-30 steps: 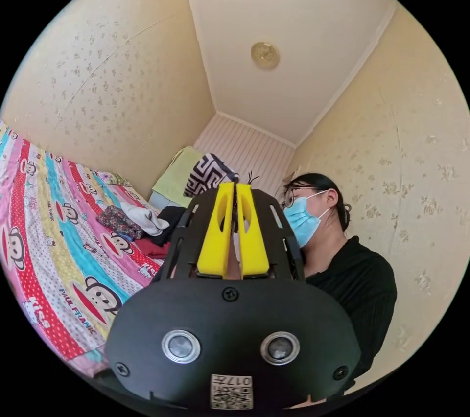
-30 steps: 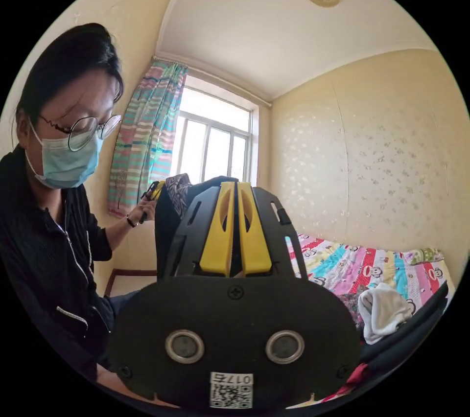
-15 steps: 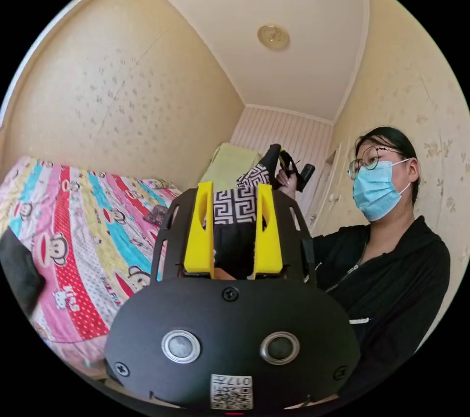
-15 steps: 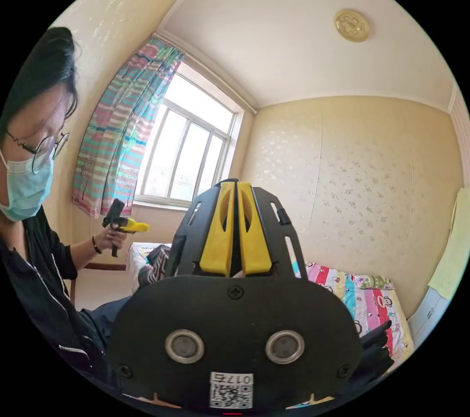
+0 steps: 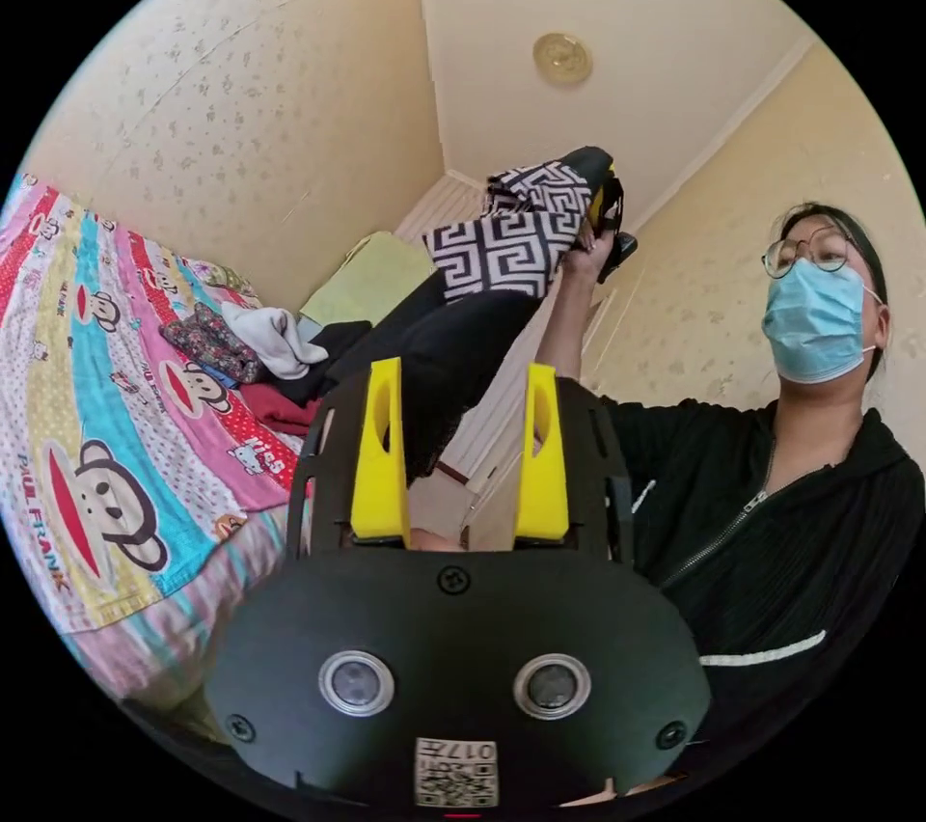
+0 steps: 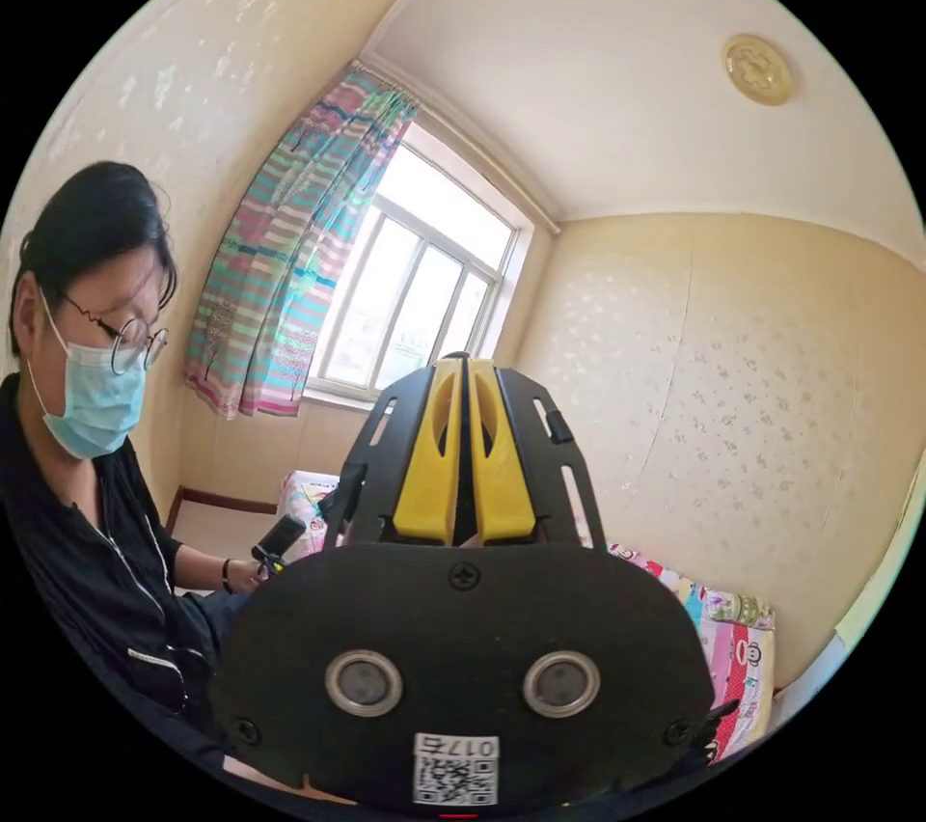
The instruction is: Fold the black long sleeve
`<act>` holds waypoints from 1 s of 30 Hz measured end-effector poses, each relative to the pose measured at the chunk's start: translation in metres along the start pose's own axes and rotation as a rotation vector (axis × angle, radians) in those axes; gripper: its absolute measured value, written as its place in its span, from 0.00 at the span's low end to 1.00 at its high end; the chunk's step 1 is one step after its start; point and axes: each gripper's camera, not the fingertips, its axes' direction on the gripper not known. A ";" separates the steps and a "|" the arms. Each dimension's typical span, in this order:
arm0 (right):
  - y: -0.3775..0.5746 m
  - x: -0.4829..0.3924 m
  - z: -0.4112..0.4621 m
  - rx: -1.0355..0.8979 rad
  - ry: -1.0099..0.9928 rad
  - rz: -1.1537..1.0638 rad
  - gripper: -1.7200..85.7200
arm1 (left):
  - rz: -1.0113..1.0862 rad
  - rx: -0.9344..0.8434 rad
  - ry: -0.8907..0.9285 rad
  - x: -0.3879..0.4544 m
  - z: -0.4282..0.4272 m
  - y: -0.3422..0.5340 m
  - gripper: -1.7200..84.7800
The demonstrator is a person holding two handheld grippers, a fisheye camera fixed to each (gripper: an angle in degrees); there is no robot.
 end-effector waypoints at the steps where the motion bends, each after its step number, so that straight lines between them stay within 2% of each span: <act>1: -0.001 -0.001 0.000 0.010 -0.023 0.013 0.03 | 0.003 0.005 -0.027 0.001 0.000 0.002 0.23; 3: -0.001 -0.004 0.002 0.014 -0.045 0.037 0.03 | -0.010 0.028 -0.079 0.002 -0.001 0.015 0.23; 5: -0.002 -0.007 0.007 0.007 -0.061 0.051 0.03 | -0.065 0.030 0.005 -0.001 0.004 0.029 0.21; 7: -0.003 -0.015 0.015 -0.026 -0.037 0.048 0.03 | -0.086 0.059 0.109 0.002 0.001 0.041 0.08; 8: -0.003 -0.017 0.016 -0.037 -0.023 0.044 0.03 | -0.074 0.135 0.173 0.007 -0.010 0.047 0.02; 10: 0.001 -0.026 0.019 -0.071 0.044 0.028 0.03 | -0.060 0.285 0.182 0.015 -0.038 0.052 0.02; 13: 0.009 -0.033 0.009 -0.072 0.076 0.059 0.03 | -0.023 0.371 0.064 0.034 -0.091 0.041 0.01; 18: 0.015 -0.043 -0.008 -0.103 0.064 0.122 0.03 | 0.234 0.473 -0.295 0.135 -0.165 -0.002 0.01; 22: 0.009 -0.068 -0.031 -0.086 0.092 0.115 0.03 | 0.431 0.522 -0.412 0.215 -0.182 -0.026 0.01; 26: 0.008 -0.098 -0.053 -0.037 0.082 0.115 0.03 | 0.621 0.621 -0.558 0.290 -0.182 -0.015 0.01; 30: 0.022 -0.118 -0.021 -0.144 0.329 0.066 0.03 | 0.630 0.642 -0.809 0.305 -0.155 -0.010 0.02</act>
